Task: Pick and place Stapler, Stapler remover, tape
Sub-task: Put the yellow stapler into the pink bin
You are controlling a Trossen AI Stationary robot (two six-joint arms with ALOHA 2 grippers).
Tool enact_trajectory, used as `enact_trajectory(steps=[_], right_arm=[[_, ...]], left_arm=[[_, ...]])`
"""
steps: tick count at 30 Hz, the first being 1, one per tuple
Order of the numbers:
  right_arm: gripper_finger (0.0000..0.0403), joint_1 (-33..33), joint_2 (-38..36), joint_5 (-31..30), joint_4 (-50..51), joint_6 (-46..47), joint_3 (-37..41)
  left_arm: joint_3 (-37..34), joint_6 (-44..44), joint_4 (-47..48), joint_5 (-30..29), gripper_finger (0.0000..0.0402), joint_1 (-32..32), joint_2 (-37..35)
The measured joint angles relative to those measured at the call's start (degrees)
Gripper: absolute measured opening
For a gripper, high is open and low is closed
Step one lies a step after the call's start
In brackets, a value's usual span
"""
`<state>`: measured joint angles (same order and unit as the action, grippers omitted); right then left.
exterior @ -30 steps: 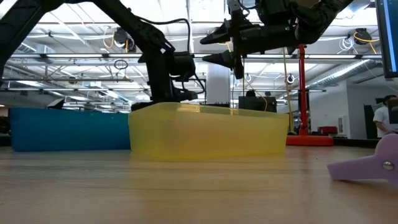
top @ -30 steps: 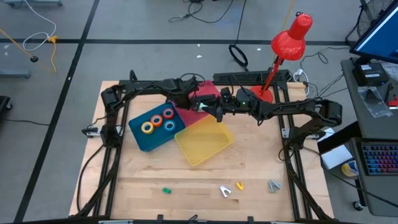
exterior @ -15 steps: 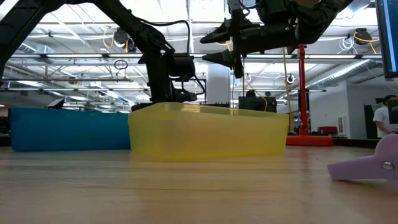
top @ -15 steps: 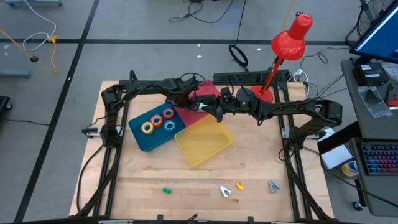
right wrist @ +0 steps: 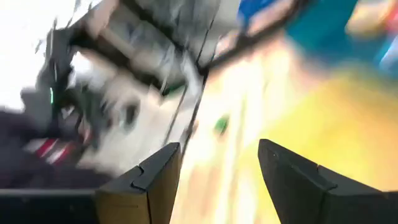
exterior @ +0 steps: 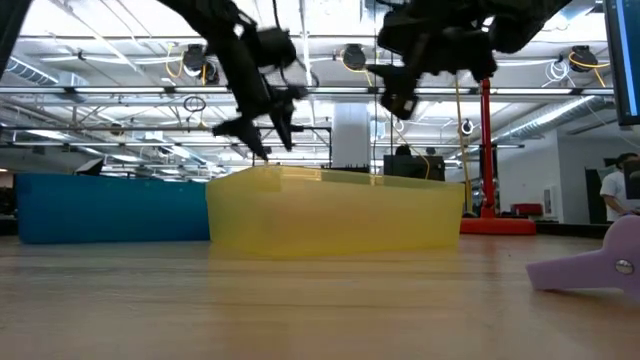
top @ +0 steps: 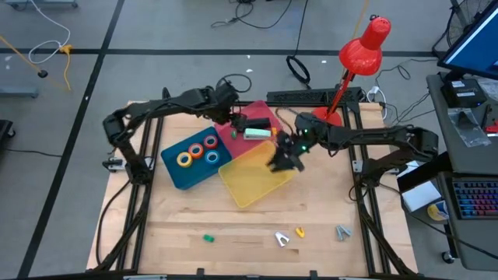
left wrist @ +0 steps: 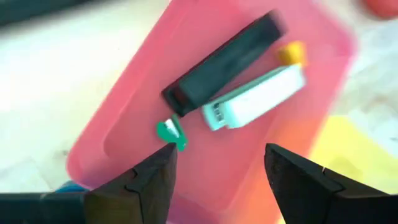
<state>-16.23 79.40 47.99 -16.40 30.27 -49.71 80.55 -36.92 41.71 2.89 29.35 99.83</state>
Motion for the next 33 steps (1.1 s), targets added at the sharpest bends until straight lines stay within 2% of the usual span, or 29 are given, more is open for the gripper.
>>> enact_trajectory(steps=[2,5,9,13,18,25,33], right_arm=[[0.0208,1.37,-1.88,2.91,9.82,-1.32,0.01],[0.0208,4.24,-4.62,2.69,23.35,-2.96,0.02],[0.0208,9.42,-6.9,-1.68,37.62,0.14,0.03],[0.0208,16.13,-7.57,-6.75,47.67,5.97,0.08],[0.0208,24.6,-7.57,-13.69,52.06,14.31,0.09],[0.0208,33.72,-7.57,-24.19,51.94,25.13,0.09],[0.0208,40.36,-7.55,-32.69,48.65,29.04,0.1]], left_arm=[[0.0,1.9,0.1,-2.22,0.0244,-1.47,-2.98],[0.0,3.83,0.09,-5.33,0.0244,-4.31,-6.83],[0.0,3.66,0.09,-8.88,0.0244,-8.93,-10.24],[-0.02,2.27,-0.15,-11.64,0.0244,-14.25,-11.85],[-0.09,1.18,-2.74,-12.92,0.0244,-20.94,-11.8],[-1.81,-2.89,-7.82,-19.74,0.0244,-30.23,-11.72],[-1.79,-5.48,-7.01,-25.95,0.0244,-38.83,-11.82]])
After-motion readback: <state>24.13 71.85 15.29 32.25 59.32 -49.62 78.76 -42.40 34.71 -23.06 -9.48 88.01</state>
